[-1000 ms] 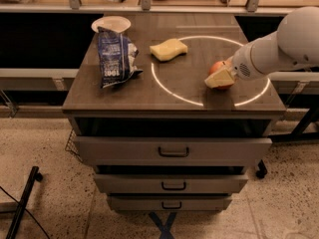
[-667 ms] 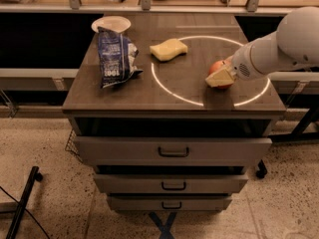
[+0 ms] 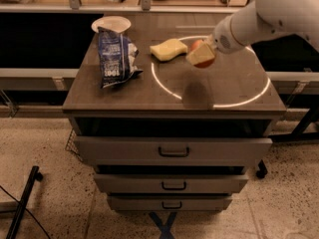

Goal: Move apple near sponge

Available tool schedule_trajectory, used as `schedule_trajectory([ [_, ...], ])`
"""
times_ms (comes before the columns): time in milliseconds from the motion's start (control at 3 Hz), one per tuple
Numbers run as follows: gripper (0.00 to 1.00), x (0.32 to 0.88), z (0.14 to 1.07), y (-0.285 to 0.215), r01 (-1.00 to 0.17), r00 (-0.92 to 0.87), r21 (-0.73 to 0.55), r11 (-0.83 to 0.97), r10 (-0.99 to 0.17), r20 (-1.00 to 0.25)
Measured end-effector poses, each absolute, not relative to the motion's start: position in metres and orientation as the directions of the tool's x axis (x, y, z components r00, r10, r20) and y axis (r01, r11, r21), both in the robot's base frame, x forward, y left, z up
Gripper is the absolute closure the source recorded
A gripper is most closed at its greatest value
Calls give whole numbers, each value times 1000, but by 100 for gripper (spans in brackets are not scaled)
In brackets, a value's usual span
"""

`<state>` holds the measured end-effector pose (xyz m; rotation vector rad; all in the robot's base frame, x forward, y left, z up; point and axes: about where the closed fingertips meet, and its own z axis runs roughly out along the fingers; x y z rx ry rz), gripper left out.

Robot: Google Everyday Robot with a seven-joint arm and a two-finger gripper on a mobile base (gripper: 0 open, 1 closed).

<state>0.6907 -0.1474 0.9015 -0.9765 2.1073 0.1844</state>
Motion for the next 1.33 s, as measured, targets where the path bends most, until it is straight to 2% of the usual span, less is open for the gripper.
schedule_trajectory([
  [333, 100, 735, 931, -106, -715, -322, -234, 659, -607, -727],
  [667, 100, 760, 942, -102, -678, -316, -291, 675, -625, -714],
  [1333, 100, 767, 935, -118, -646, -342, -326, 690, -643, -685],
])
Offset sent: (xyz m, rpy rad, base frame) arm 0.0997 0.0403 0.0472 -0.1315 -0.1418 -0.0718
